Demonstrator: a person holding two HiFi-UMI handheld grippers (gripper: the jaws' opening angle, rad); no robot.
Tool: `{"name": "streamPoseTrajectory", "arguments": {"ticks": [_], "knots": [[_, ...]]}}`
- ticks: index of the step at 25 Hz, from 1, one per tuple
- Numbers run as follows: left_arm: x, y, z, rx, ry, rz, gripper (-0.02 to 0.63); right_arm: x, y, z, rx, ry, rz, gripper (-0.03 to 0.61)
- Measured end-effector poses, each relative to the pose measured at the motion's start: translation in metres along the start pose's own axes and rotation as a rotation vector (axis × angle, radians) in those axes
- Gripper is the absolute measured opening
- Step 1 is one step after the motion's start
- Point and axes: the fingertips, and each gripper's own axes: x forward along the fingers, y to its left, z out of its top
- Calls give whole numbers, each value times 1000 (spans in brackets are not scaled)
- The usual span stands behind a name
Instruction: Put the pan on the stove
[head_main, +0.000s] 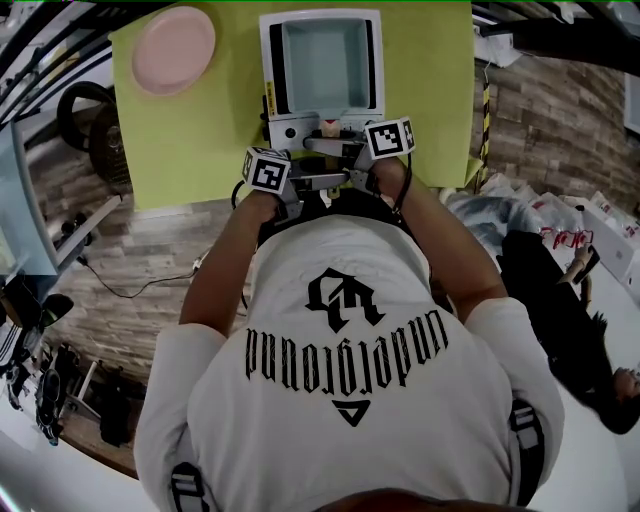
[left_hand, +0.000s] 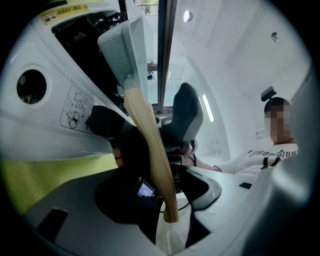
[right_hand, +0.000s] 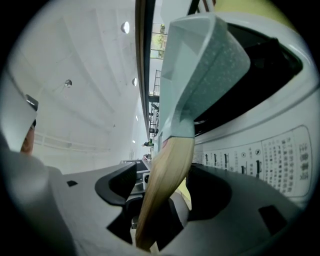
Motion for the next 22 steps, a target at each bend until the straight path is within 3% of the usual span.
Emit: {"name": "streamPoseTrajectory", "arguments": {"ticks": [3, 22], "knots": [[1, -4, 1, -28, -16, -20, 359, -6, -6, -1, -12, 1, -23, 321], [-46, -37, 48, 84, -161, 115, 359, -73, 23, 14, -84, -75, -100, 322]]}}
